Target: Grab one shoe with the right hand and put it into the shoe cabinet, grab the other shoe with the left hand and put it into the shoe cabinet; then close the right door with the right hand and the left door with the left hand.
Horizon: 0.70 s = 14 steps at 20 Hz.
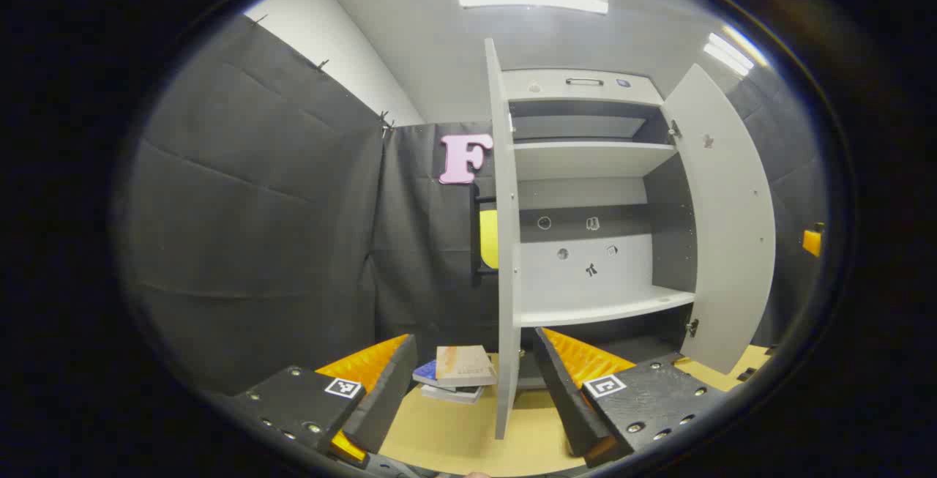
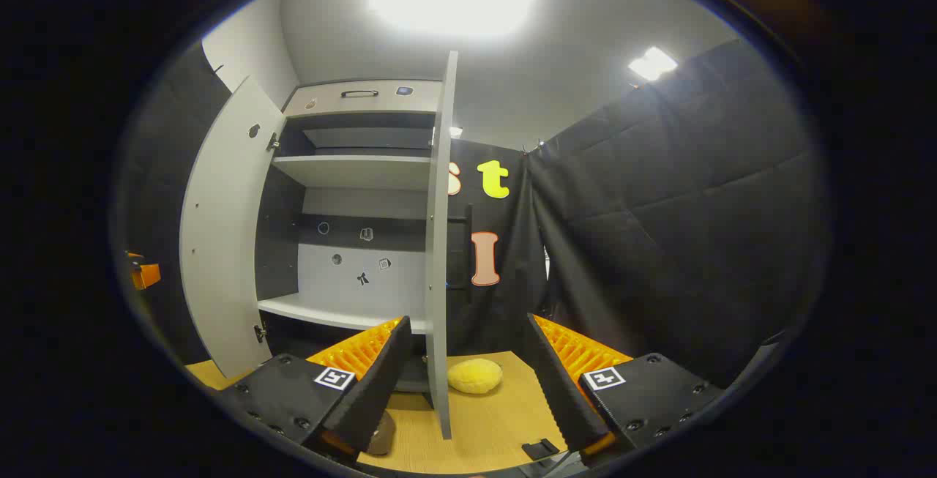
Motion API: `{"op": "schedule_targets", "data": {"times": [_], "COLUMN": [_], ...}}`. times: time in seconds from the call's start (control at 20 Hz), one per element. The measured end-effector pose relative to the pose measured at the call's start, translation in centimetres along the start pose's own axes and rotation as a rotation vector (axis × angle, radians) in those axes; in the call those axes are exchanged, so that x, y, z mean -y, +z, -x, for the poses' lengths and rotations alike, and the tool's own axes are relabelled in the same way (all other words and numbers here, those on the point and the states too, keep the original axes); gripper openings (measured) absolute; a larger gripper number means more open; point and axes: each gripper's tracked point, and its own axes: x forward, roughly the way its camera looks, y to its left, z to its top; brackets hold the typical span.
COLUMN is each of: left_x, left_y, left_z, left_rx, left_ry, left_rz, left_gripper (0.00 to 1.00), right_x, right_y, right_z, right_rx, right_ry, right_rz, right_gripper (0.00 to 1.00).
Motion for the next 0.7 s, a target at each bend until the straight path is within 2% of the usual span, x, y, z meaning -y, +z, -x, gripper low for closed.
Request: {"op": "schedule_targets", "data": {"times": [0.4,0.6,0.65,0.7], "left_x": [-0.02,0.01,0.07,0.1], "left_y": [0.08,-0.04,0.03,0.07], "left_z": [-0.27,-0.31,-0.43,-0.42], "left_rx": [0.002,0.002,0.004,0.007], "left_ry": [-0.001,-0.007,-0.01,-0.012], "left_rz": [-0.023,-0.025,-0.026,-0.027], "left_gripper": [0.98,0.88,0.98,0.88], "right_x": [0.31,-0.14,-0.3,-0.37], "right_y": [-0.24,-0.14,-0.13,-0.06], "right_z": [-0.14,-0.23,-0.25,-0.33], "right_rx": [-0.005,-0.003,-0.002,-0.001], "right_ry": [-0.005,-0.002,-0.001,-0.001], "right_rz": [0.004,0.005,0.006,0.006], "right_gripper": [0.97,0.97,0.97,0.97]}}
